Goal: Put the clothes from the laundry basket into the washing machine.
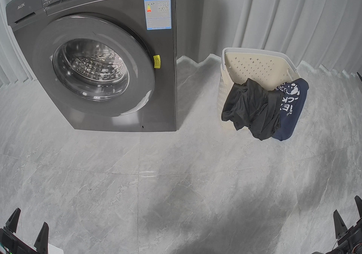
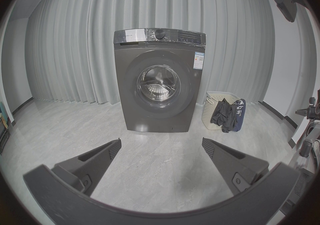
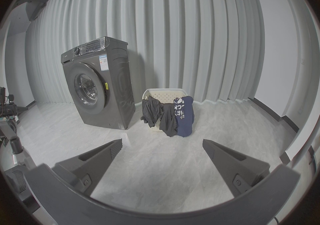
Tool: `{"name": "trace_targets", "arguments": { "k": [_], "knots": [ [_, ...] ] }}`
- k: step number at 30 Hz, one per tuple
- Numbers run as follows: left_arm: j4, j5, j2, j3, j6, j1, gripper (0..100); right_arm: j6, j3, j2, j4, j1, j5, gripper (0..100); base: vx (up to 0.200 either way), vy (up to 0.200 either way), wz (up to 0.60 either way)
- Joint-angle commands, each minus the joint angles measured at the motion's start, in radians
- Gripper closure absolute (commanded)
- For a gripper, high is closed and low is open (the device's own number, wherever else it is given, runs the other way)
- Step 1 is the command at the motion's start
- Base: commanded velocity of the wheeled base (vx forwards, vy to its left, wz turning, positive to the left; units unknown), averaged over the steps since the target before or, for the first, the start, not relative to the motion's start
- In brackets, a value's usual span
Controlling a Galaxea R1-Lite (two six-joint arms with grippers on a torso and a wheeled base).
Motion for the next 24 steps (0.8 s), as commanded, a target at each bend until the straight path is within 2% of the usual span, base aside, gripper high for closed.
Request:
{"name": "trace_targets", "arguments": {
  "k": [1,22,24],
  "knots": [
    [0.000,0.000,-0.010,0.015,0.000,0.000,0,0.000,0.018,-0.003,0.000,0.000,0.000,0,0.000,0.000,0.00],
    [0.000,0.006,-0.010,0.015,-0.003,0.000,0,0.000,0.018,-0.003,0.000,0.000,0.000,0,0.000,-0.200,0.00],
    [0.000,0.006,-0.010,0.015,-0.005,0.000,0,0.000,0.018,-0.003,0.000,0.000,0.000,0,0.000,0.000,0.00]
  ]
}}
